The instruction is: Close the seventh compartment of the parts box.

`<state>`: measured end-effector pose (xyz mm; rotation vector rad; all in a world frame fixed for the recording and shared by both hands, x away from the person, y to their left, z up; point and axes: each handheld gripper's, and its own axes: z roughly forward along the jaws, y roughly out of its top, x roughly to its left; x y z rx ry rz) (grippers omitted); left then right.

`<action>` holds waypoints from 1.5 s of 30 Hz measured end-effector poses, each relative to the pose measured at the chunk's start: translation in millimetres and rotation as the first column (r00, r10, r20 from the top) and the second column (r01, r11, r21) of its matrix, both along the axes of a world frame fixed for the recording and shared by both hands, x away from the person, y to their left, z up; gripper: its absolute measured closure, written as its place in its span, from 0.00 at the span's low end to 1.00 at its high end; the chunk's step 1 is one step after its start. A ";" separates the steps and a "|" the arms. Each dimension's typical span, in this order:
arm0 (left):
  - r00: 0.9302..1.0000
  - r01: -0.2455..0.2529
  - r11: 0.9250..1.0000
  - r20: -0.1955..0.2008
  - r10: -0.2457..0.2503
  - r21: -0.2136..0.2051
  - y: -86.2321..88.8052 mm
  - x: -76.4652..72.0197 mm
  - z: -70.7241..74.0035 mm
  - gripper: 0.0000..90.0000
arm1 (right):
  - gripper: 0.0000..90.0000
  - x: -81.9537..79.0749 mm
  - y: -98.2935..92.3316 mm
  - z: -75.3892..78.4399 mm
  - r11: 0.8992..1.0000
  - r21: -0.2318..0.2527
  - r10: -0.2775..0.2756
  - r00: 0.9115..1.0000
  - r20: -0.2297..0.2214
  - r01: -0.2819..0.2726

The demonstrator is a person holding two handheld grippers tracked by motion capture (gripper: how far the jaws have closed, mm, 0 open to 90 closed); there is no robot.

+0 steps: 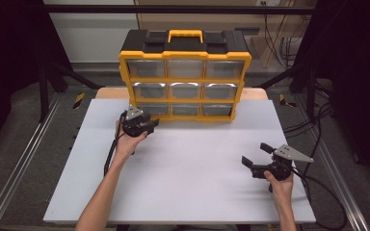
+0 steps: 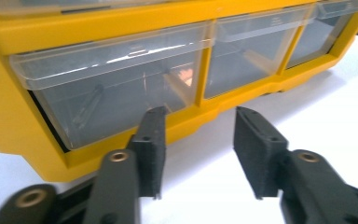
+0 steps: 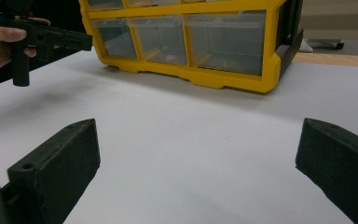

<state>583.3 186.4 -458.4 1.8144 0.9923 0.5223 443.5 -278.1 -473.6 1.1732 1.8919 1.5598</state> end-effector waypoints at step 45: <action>0.994 0.099 0.982 0.068 -0.089 -0.159 51.7 -88.0 -9.7 0.04 | 0.00 -1.0 -2.0 1.7 1.000 -0.002 -0.009 1.000 0.008 0.009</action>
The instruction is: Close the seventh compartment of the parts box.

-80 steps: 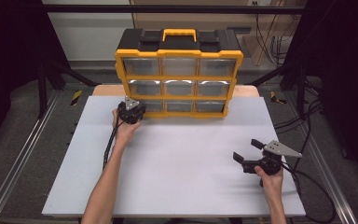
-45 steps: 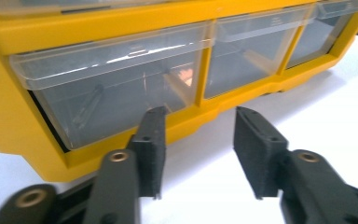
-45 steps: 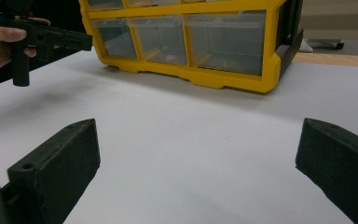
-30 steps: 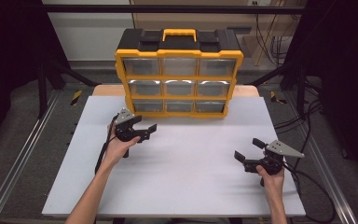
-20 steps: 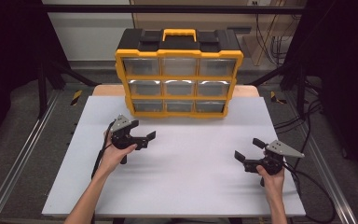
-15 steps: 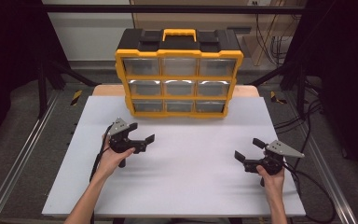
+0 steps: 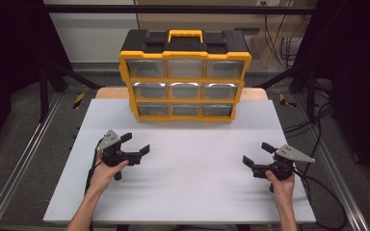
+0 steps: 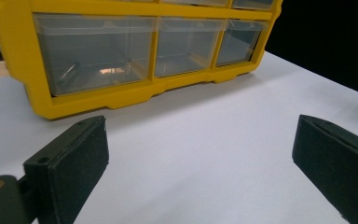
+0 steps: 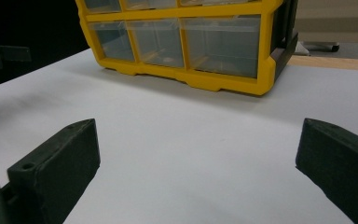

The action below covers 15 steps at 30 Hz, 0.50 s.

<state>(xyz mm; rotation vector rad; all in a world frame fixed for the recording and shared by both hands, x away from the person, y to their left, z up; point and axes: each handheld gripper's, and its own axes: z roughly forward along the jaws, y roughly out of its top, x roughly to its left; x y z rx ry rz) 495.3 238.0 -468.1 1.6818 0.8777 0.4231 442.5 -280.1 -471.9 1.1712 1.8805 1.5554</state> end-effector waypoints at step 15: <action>1.000 -0.021 1.000 0.023 0.021 -0.013 25.4 -14.8 -11.7 0.03 | 0.00 0.1 1.6 -1.6 1.000 -0.012 0.002 1.000 -0.008 -0.002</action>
